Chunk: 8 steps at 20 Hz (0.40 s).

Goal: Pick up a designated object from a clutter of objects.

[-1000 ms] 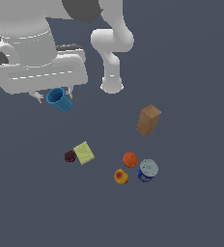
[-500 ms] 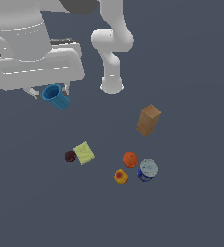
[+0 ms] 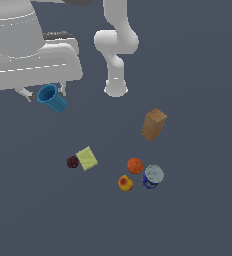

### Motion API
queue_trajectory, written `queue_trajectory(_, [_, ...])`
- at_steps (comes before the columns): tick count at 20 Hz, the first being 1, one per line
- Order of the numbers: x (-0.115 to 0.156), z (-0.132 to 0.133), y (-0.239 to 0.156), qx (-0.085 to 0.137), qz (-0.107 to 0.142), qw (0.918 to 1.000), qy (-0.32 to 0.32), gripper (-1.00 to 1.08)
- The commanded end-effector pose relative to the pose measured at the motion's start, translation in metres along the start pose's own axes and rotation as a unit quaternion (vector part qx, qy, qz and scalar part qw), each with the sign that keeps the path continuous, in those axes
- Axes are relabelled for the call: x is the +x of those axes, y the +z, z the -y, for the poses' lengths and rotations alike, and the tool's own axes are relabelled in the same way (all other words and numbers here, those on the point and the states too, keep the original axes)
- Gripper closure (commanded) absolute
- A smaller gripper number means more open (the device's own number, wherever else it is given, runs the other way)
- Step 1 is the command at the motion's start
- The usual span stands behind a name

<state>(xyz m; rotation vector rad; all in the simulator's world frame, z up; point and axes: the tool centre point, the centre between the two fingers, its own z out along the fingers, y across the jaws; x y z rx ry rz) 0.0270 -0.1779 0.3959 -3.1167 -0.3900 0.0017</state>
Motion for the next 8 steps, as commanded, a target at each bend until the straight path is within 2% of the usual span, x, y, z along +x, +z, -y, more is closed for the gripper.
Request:
queue_trajectory(1, [0.0033,-0.0033,-0.0058,0.0,-0.001,1.0,0.0,1.08])
queue_trajectory(8, [0.007,-0.0069,-0.0115,0.0,-0.001,1.0,0.0,1.08])
